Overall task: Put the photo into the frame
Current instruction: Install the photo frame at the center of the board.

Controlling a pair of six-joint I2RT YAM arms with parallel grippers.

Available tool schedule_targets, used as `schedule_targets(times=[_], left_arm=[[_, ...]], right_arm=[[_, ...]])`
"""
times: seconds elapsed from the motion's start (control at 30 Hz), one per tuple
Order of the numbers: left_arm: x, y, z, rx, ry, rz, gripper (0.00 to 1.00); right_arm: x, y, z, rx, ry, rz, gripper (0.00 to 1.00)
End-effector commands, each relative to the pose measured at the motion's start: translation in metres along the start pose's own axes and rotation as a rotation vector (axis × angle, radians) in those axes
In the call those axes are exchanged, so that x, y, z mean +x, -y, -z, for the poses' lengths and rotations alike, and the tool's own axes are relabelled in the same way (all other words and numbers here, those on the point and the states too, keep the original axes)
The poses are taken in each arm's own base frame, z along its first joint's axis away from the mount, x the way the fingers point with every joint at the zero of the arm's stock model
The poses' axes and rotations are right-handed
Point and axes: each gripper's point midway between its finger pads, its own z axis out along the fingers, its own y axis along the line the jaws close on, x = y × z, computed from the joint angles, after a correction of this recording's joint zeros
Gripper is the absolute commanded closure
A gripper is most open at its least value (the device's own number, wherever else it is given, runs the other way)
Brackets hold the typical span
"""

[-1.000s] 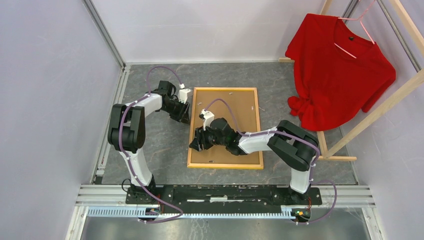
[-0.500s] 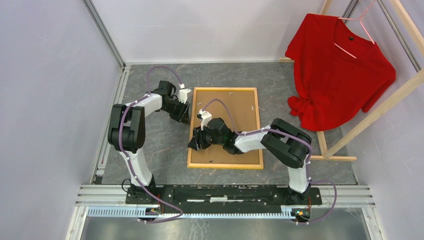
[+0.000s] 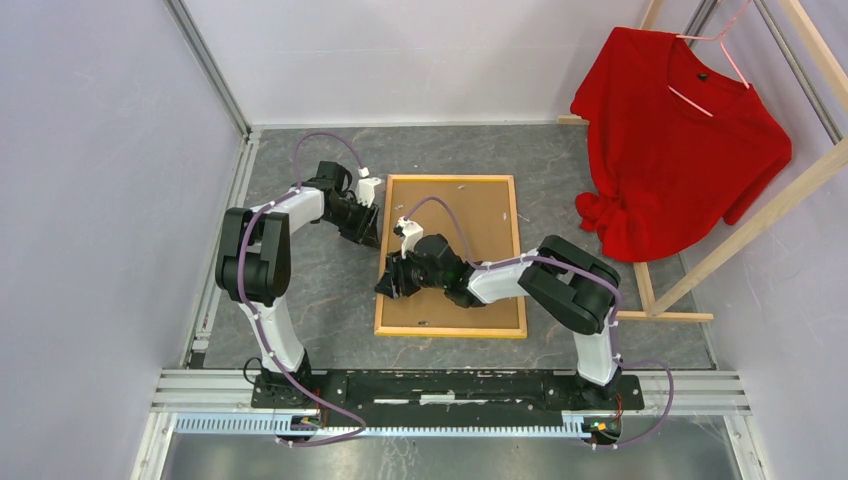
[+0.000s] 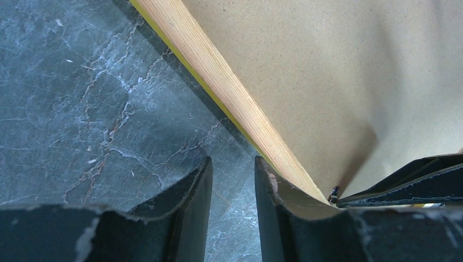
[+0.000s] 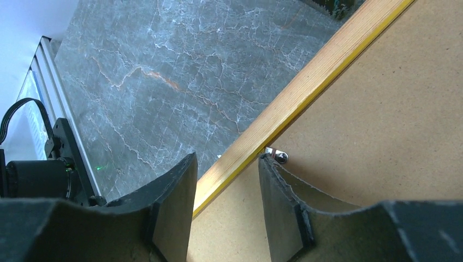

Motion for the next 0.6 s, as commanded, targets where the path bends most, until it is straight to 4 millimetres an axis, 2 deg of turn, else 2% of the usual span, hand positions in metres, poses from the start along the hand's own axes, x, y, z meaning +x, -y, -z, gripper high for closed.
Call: schedule_targets(times=[0.0, 0.27, 0.4, 0.47, 0.57], left_arm=[[0.001, 0.001, 0.006, -0.017, -0.011, -0.017, 0.59], [0.003, 0.0, 0.006, -0.018, -0.017, -0.021, 0.59], [0.001, 0.001, 0.007, -0.019, -0.013, -0.017, 0.59], [-0.003, 0.001, 0.009, -0.021, -0.008, -0.011, 0.56], [-0.015, -0.002, 0.015, -0.018, 0.008, -0.002, 0.55]], right_arm=[[-0.003, 0.006, -0.007, 0.013, 0.008, -0.002, 0.49], [-0.004, 0.012, -0.008, 0.032, 0.014, 0.006, 0.5], [-0.011, 0.013, -0.008, 0.025, 0.03, 0.013, 0.5], [-0.023, 0.005, -0.006, -0.013, 0.05, 0.018, 0.46], [-0.06, -0.019, 0.009, -0.113, 0.119, 0.032, 0.38]])
